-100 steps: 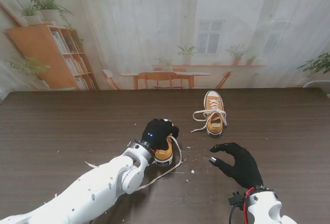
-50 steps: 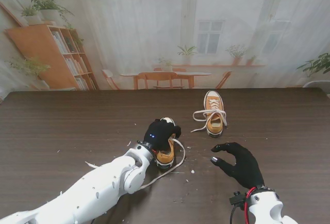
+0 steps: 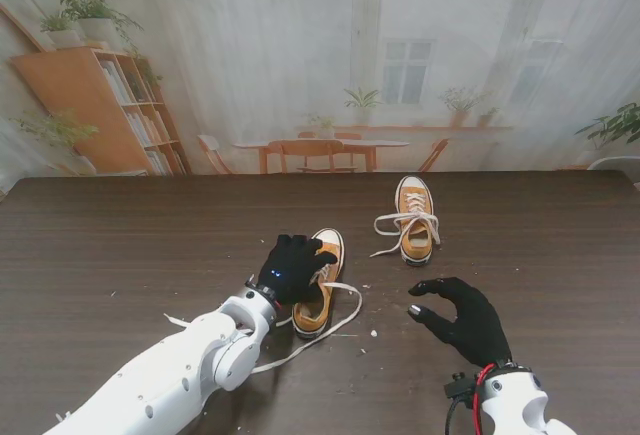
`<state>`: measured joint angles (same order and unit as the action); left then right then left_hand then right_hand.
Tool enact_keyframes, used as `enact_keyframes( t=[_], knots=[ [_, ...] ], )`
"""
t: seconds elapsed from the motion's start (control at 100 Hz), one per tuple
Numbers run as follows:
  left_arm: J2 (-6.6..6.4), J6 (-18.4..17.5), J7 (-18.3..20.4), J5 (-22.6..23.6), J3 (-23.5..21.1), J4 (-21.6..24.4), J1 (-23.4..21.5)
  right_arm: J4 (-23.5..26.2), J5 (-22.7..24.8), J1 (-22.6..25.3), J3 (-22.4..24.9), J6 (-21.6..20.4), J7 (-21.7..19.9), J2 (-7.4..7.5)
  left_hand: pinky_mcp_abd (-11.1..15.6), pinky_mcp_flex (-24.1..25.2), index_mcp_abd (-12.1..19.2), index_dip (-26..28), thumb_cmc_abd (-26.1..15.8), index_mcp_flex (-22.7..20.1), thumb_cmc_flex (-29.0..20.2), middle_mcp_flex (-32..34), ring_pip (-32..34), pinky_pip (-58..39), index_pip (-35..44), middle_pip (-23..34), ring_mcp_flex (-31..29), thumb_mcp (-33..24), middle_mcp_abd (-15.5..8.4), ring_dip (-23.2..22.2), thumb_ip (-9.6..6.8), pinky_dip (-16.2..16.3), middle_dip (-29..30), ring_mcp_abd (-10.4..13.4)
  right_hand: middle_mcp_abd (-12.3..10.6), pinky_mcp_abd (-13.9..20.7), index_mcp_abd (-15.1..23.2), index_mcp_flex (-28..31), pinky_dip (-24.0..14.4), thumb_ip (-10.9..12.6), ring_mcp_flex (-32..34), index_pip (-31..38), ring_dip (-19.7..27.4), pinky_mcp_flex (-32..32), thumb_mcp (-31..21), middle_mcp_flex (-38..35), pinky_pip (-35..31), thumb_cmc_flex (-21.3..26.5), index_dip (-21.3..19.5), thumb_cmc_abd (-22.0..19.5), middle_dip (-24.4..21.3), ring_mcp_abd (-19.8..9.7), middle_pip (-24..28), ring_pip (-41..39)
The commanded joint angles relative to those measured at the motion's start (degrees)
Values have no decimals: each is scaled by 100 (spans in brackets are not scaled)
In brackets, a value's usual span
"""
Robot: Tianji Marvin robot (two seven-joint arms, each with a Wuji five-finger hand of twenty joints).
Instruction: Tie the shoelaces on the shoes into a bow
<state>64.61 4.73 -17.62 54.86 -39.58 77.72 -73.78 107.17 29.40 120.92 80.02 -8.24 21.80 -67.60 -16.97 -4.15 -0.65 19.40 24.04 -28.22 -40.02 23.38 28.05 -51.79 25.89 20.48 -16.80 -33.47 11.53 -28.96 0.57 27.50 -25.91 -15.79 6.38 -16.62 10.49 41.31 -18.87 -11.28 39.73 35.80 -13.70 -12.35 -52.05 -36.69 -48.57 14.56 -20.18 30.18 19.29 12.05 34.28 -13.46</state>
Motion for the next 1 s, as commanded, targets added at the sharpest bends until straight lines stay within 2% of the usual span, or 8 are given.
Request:
enact_keyframes(
  t=[0.0,0.15,0.35,0.52,0.61,0.71,0.86,0.99],
  knots=[
    [-45,49,101,26,-14,182,-85,49,7,45,-8,-32,-64,7,-442,221,-483,-162,-312,157,393,-208,-378,427,-222,-243,275,446,76,245,28,-268,222,-79,46,9,181,45,45,191,64,-41,-62,46,-99,-53,-53,144,-63,-46,-92,25,-84,-20],
    [-132,300,585,141,-177,629,-306,79,20,79,-7,-77,-47,6,-506,355,-500,-238,-512,160,352,-348,-955,1243,-552,-557,439,981,85,466,6,-526,432,-98,49,6,190,48,47,190,67,-42,-61,49,-89,-57,-53,146,-63,-45,-95,23,-90,-19],
    [-239,518,1312,184,-402,1211,-560,92,14,104,8,-103,-12,-1,-442,497,-561,-318,-823,249,276,-600,-1375,2020,-987,-845,691,1643,106,546,-31,-478,566,-86,49,5,188,60,48,191,70,-36,-62,43,-92,-59,-58,152,-65,-34,-94,26,-89,-21],
    [-255,484,1288,292,-765,1628,-931,84,23,103,1,-116,3,-2,-411,480,-588,-315,-1490,235,150,-622,-1513,2367,-1178,-936,703,2204,151,495,-80,-283,566,-65,48,4,188,58,49,191,71,-39,-62,39,-94,-69,-61,148,-64,-34,-93,32,-86,-22],
    [-233,386,1047,301,-1098,1959,-1307,58,56,76,-31,-85,2,3,-404,397,-561,-252,-1695,55,-150,-425,-1474,2477,-1140,-893,501,2641,157,466,-219,-153,545,-64,50,-1,188,58,49,190,79,-39,-63,37,-95,-74,-65,151,-64,-27,-92,28,-83,-26],
    [-213,43,571,410,-1563,2298,-1808,0,135,-5,-103,13,6,13,-447,201,-485,-193,-1643,-192,-273,-91,-1388,2391,-1002,-809,218,2582,130,441,-286,-100,521,-46,52,-3,178,59,49,191,91,-37,-65,34,-101,-93,-68,159,-65,-17,-88,35,-73,-32],
    [-207,-1236,-36,399,-2453,2512,-2507,-130,411,-198,-285,280,24,46,-410,38,-328,-106,-1527,-448,-316,268,-1295,2188,-795,-765,-57,2419,31,468,-383,-35,521,82,51,-15,130,-7,49,190,123,-59,-67,5,-110,-108,-89,154,-56,-2,-85,27,-65,-45],
    [-161,-1884,-544,303,-2987,2359,-2856,-263,735,-402,-501,553,81,79,-479,-31,-289,-69,-1367,-615,-291,524,-1206,1994,-680,-717,-252,2188,-14,501,-388,-47,500,104,44,-37,-10,-188,49,188,170,-110,-72,-35,-128,-109,-127,175,-35,55,-73,39,-40,-71]
  ],
)
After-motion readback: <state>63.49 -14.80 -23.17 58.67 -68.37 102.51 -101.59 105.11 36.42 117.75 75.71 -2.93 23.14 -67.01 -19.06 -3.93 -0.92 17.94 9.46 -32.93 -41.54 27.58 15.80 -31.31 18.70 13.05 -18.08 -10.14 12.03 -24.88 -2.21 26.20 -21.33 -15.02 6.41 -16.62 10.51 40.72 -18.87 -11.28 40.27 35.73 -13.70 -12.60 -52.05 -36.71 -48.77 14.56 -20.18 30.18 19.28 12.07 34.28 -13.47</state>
